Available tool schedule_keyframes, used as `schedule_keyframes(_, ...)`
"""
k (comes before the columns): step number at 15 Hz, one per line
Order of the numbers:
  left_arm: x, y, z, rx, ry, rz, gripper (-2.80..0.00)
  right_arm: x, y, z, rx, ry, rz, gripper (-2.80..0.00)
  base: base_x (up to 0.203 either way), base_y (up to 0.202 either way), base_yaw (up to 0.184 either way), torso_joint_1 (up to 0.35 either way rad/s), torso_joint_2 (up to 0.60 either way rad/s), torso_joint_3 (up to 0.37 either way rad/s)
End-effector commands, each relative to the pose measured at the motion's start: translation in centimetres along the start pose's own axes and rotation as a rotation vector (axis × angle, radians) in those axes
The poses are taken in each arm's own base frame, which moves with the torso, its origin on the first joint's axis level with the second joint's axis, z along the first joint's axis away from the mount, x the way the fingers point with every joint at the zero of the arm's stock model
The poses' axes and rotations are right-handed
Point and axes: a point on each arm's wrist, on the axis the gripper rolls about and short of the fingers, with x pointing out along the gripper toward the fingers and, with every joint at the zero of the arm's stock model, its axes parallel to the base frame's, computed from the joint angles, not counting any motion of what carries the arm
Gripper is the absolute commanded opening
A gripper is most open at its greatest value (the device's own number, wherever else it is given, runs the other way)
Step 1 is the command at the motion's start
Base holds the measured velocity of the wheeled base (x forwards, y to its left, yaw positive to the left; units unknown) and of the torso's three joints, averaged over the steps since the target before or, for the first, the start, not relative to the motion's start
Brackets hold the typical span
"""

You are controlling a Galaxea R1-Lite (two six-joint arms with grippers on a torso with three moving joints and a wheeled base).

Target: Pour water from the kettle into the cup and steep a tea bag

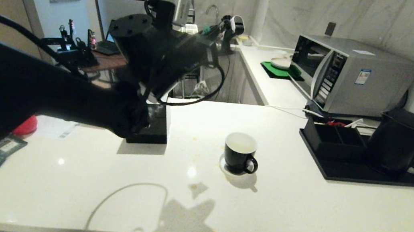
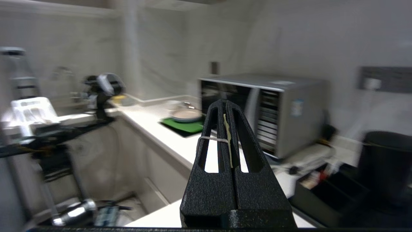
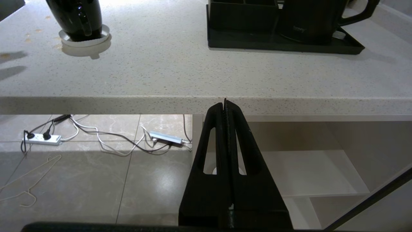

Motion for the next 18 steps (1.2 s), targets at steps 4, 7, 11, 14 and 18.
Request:
schedule_keyframes(4, -0.3, 3.6, 0.7, 0.045, -0.016, 0.078, -2.8, 0.0, 0.0, 0.0, -0.001, 0.002, 0.001, -2.8, 0.0, 0.0, 0.0, 0.0, 0.0, 0.0)
schedule_keyframes(7, -0.7, 6.2, 0.9, 0.074, -0.016, 0.133, -2.8, 0.0, 0.0, 0.0, -0.001, 0.0, 0.001, -2.8, 0.0, 0.0, 0.0, 0.0, 0.0, 0.0)
schedule_keyframes(11, -1.2, 8.8, 1.2, 0.106, -0.017, 0.191, -2.8, 0.0, 0.0, 0.0, -0.001, 0.002, 0.001, -2.8, 0.0, 0.0, 0.0, 0.0, 0.0, 0.0)
schedule_keyframes(14, -1.4, 9.7, 1.1, 0.116, -0.01, 0.211, -2.8, 0.0, 0.0, 0.0, -0.001, 0.002, 0.001, -2.8, 0.0, 0.0, 0.0, 0.0, 0.0, 0.0)
schedule_keyframes(18, -1.9, 10.9, 0.7, 0.127, 0.009, 0.241, -2.8, 0.0, 0.0, 0.0, -0.001, 0.002, 0.001, -2.8, 0.0, 0.0, 0.0, 0.0, 0.0, 0.0)
